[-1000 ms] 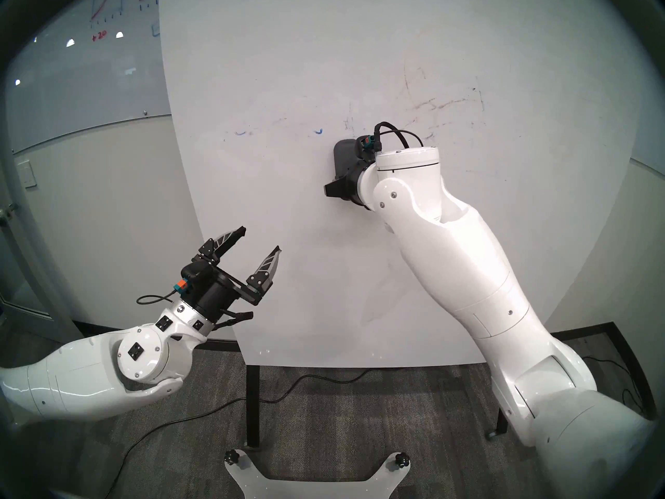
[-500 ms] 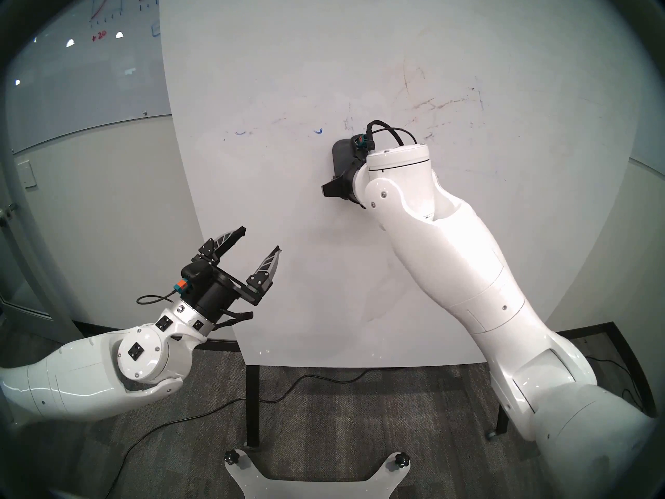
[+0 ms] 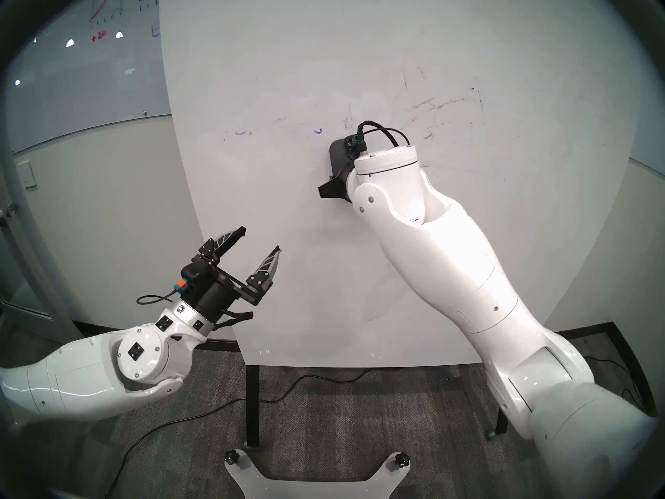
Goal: Erase all marks on the whiteboard with the eraser
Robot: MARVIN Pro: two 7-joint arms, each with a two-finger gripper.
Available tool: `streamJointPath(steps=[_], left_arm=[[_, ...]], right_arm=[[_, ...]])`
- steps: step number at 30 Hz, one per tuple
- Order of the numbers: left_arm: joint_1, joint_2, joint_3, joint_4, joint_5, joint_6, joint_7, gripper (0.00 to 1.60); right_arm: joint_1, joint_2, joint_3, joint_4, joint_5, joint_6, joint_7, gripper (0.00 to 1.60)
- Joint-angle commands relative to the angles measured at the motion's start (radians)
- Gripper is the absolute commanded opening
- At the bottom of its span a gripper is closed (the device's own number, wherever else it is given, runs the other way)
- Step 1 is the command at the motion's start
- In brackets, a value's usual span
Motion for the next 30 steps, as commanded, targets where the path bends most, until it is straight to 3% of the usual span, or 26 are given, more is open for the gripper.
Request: streamJointPath(steps=[1,30], left_arm=[[-0.009,0.0,-0.009,-0.01,0.0,-0.007,0.001,1.6],[-0.009,0.0,-0.009,-0.009,0.0,-0.007,0.001,1.6]], right_arm=[[0.068,-0.044,0.015,-0.023,-0.008,-0.024,0.0,0.0],[0.092,-0.14,-0.015,-0.007,-0.047,-0.025,-0.04,0.0]])
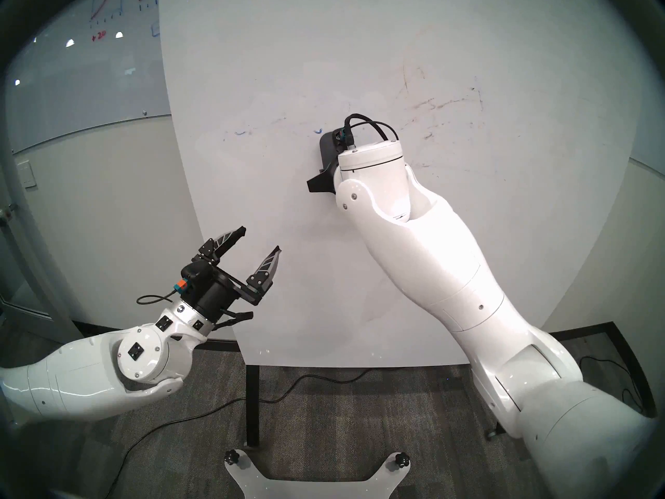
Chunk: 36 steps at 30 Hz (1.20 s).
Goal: Erase all marks on the whiteboard with the eraser
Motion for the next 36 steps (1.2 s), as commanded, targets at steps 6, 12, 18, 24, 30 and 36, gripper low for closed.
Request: streamJointPath(steps=[6,12,18,24,30,36], left_arm=[[-0.009,0.0,-0.009,-0.01,0.0,-0.007,0.001,1.6],[-0.009,0.0,-0.009,-0.01,0.0,-0.007,0.001,1.6],[-0.009,0.0,-0.009,-0.01,0.0,-0.008,0.001,1.6],[-0.009,0.0,-0.009,-0.01,0.0,-0.008,0.001,1.6],[-0.009,0.0,-0.009,-0.01,0.0,-0.008,0.001,1.6],[-0.009,0.0,-0.009,-0.01,0.0,-0.009,0.001,1.6]], right_arm=[[0.07,-0.076,-0.001,-0.024,-0.017,-0.022,-0.012,0.0],[0.068,-0.081,0.0,-0.031,-0.023,-0.017,-0.019,0.0],[0.067,-0.086,0.001,-0.032,-0.026,-0.008,-0.021,0.0],[0.07,-0.09,0.005,-0.031,-0.019,-0.003,-0.019,0.0],[0.072,-0.088,0.01,-0.027,0.007,-0.003,-0.033,0.0],[0.071,-0.066,-0.004,-0.027,0.059,-0.003,-0.072,0.0]])
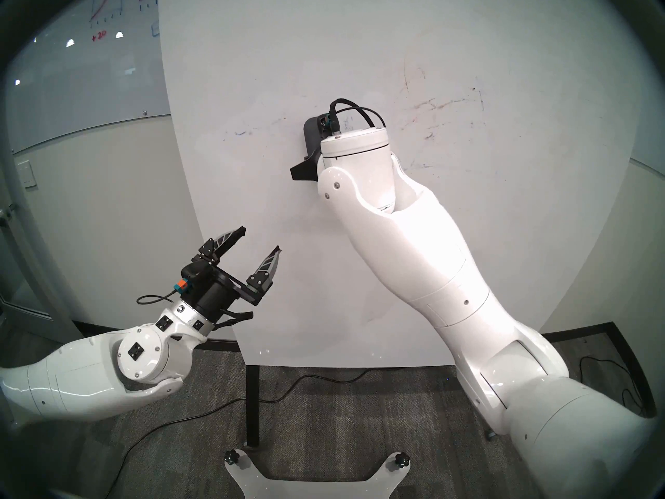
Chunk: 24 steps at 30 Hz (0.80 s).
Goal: Erase all marks on the whiteboard with the eraser
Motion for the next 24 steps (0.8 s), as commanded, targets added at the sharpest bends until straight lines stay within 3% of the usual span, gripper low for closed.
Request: streamJointPath(steps=[1,9,24], left_arm=[[-0.008,0.0,-0.01,-0.01,0.0,-0.009,0.001,1.6],[-0.008,0.0,-0.01,-0.01,0.0,-0.009,0.001,1.6],[-0.008,0.0,-0.01,-0.01,0.0,-0.009,0.001,1.6]], right_arm=[[0.041,0.004,-0.007,-0.025,0.053,-0.002,-0.051,0.0],[0.036,0.029,-0.025,-0.01,0.134,-0.002,-0.107,0.0],[0.034,0.049,-0.046,0.021,0.157,-0.002,-0.103,0.0]])
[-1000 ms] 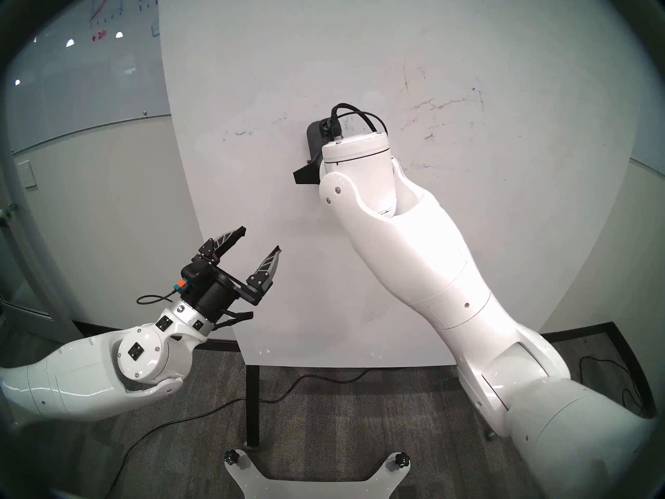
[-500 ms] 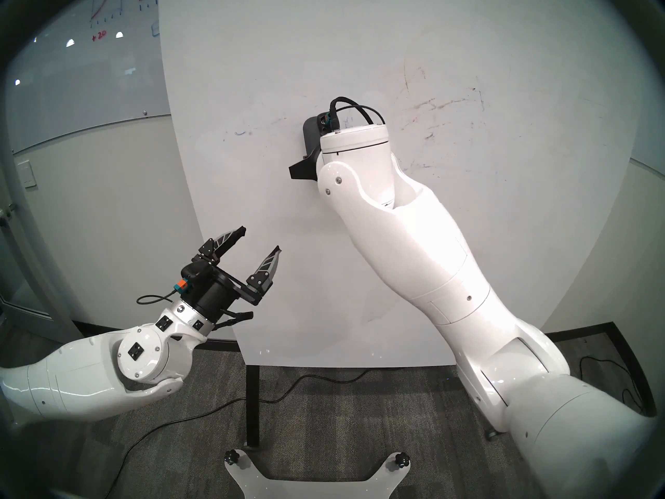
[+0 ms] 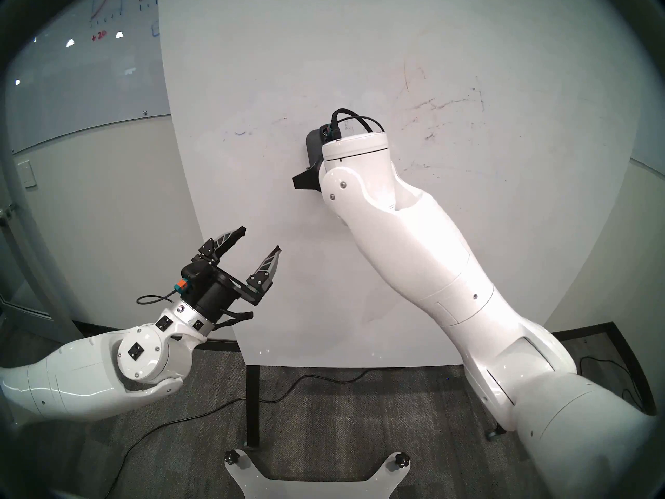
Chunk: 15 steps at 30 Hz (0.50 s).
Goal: Erase all marks on the whiteboard with the eraser
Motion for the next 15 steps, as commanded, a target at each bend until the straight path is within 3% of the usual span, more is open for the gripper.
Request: streamJointPath(steps=[1,15], left_arm=[[-0.008,0.0,-0.01,-0.01,0.0,-0.009,0.001,1.6],[-0.008,0.0,-0.01,-0.01,0.0,-0.009,0.001,1.6]], right_arm=[[0.023,0.006,-0.006,0.015,0.003,0.0,0.004,0.0],[0.042,0.007,-0.034,0.049,-0.011,-0.027,0.015,0.0]])
